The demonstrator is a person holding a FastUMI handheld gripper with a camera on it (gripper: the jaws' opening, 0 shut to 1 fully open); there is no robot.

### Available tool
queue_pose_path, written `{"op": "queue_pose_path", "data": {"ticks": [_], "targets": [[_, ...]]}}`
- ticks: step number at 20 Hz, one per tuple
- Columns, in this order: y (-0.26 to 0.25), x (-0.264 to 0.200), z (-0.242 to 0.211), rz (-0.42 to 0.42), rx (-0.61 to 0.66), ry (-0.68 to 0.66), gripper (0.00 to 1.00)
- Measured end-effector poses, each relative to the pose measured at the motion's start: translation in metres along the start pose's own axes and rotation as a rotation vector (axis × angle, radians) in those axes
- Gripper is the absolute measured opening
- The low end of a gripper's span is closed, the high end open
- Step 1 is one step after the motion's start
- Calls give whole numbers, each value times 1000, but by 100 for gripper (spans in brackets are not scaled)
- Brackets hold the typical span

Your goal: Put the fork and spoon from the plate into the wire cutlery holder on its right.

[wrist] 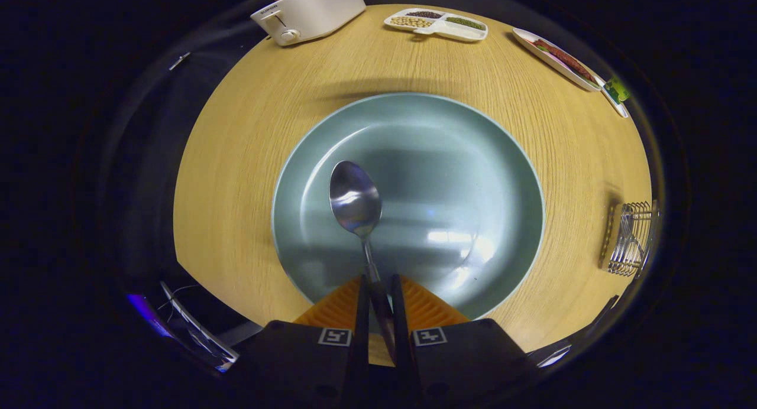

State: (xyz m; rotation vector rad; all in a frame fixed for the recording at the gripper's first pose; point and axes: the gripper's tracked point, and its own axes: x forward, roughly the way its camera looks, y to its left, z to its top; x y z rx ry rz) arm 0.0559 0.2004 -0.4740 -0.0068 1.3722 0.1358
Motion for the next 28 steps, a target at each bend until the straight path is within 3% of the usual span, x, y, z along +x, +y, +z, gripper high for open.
{"op": "queue_pose_path", "data": {"ticks": [1,2,4,12,19,28], "targets": [[2,-3,-1,16,-6,9,22],[-1,-3,-1,6,-9,6,14],[2,-6,-3,38,-24,18,10],[1,-53,16,140,-24,-35,10],[-11,-107,25,236,60,-76,10],[-86,-202,42,304,162,-162,10]]}}
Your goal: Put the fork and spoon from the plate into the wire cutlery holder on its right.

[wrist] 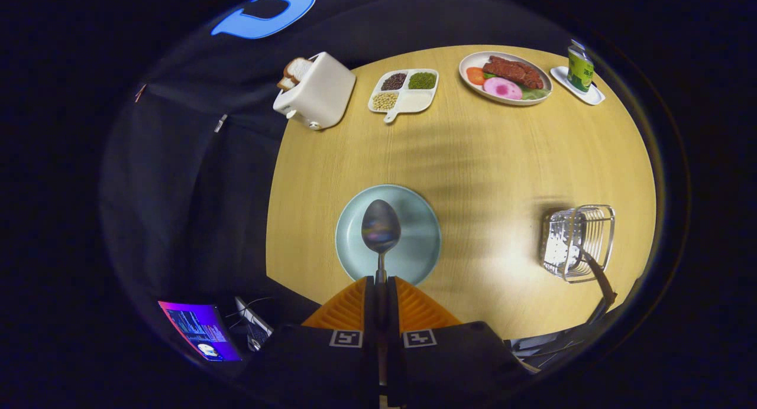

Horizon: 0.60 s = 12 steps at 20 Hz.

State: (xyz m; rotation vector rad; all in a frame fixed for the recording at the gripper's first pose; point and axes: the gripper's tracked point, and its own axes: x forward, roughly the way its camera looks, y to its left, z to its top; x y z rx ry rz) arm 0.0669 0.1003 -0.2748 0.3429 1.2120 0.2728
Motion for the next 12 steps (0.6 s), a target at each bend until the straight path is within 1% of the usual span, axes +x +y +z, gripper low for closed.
{"op": "queue_pose_path", "data": {"ticks": [4,7,12], "targets": [[-44,-42,14,-10,70,-29,10],[-84,-67,17,-61,84,-40,10],[-139,-87,11,-140,93,-13,10]]}}
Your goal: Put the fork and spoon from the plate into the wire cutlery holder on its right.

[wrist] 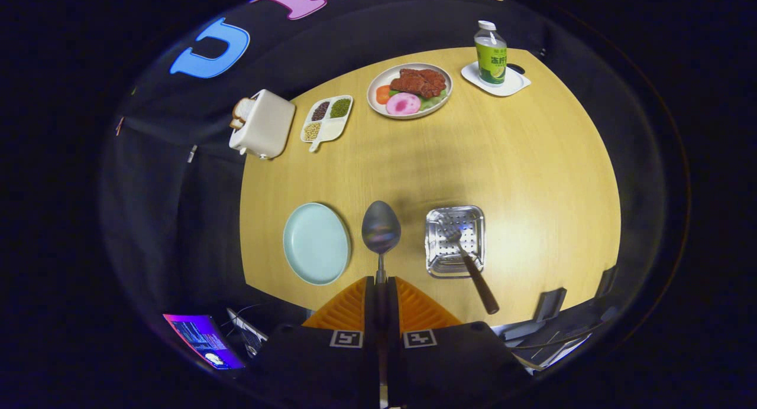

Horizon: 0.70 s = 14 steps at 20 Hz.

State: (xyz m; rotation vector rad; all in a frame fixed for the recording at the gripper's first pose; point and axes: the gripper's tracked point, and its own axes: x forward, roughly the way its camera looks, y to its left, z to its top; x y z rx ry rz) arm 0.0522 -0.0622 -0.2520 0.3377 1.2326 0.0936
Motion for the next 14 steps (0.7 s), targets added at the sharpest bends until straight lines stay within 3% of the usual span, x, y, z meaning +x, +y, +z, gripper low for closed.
{"op": "queue_pose_path", "data": {"ticks": [7,14], "targets": [[-56,20,-14,-95,-18,108,10],[-72,48,-15,-134,34,188,10]]}}
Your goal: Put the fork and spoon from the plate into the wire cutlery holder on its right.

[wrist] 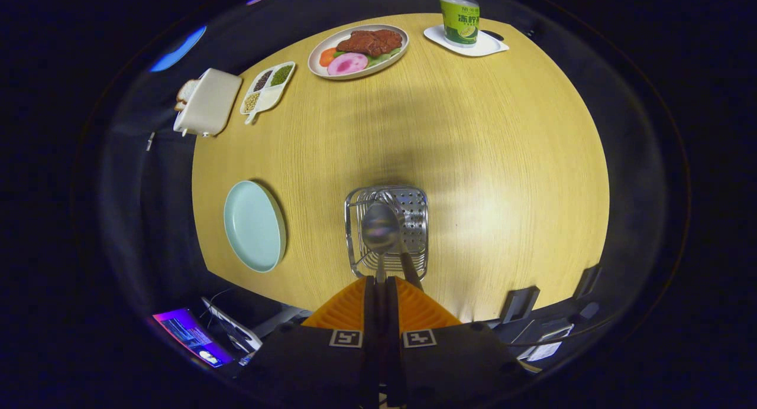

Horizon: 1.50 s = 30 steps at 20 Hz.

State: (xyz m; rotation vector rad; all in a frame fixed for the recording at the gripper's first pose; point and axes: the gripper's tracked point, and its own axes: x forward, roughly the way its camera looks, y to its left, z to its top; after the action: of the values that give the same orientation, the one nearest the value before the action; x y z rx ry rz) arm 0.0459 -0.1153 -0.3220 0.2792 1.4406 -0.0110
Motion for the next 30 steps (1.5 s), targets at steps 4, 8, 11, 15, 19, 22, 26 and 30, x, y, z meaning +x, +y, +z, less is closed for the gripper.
{"op": "queue_pose_path", "data": {"ticks": [4,8,11,15,19,22,26,30], "targets": [[-5,7,4,-22,11,6,12],[7,-1,11,3,27,-22,35],[8,-16,19,18,38,-79,58],[11,-50,28,42,28,-207,99],[22,-101,46,75,35,-421,99],[26,-146,52,58,-2,-597,99],[37,-220,66,52,-30,-864,99],[45,-316,63,16,-85,-1155,98]]}}
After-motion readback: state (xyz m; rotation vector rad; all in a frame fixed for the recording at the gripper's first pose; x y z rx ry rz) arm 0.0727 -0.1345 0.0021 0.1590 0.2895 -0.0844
